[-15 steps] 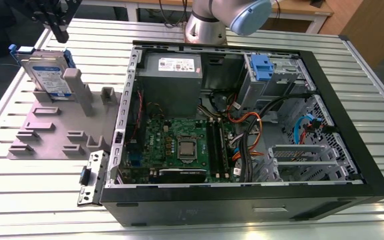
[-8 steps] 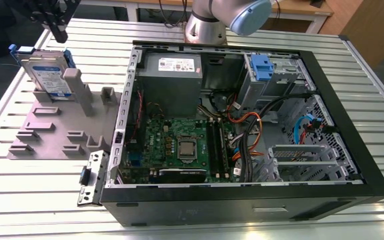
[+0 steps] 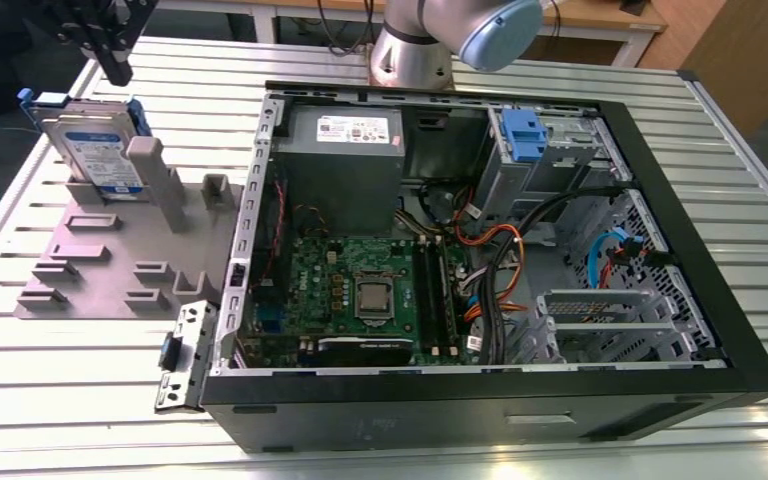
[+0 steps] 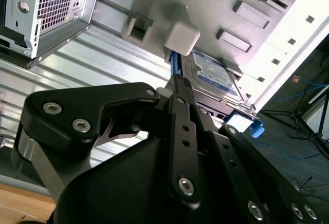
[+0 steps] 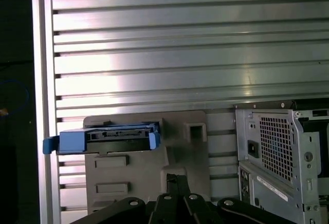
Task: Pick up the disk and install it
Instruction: 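Reach for the disk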
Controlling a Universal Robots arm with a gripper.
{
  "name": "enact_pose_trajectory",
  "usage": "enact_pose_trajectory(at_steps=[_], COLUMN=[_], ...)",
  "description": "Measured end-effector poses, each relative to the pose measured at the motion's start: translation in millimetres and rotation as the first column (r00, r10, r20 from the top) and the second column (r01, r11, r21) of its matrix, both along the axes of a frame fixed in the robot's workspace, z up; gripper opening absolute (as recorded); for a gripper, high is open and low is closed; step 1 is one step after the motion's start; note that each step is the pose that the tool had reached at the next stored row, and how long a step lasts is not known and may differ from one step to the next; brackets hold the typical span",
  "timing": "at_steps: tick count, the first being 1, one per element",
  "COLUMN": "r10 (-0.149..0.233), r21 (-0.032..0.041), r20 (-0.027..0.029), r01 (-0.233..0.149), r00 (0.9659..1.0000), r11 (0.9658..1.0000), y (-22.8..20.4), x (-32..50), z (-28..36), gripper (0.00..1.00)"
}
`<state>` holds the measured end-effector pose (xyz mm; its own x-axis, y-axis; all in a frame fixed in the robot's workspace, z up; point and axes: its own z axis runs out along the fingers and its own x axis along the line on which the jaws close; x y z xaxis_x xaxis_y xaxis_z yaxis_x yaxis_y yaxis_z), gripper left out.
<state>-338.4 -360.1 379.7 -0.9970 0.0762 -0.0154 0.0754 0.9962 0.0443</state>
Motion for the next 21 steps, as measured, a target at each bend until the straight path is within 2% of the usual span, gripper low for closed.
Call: enact_pose_trajectory(at_steps=[14,18,21], r10=[0.000,0.000,0.000], r21=[-0.0001,0.0000,0.0000], r20=[0.0000,0.0000,0.0000], r01=[0.000,0.000,0.000], r00=[1.0000,1.0000,1.0000], r11=[1.0000,1.0000,1.0000], y=[0.0,1.0,5.3], x=[-2.1,-12.3,-23.7], z=[-0.2,-1.0,-2.7], gripper=[0.11,0.11,0.11])
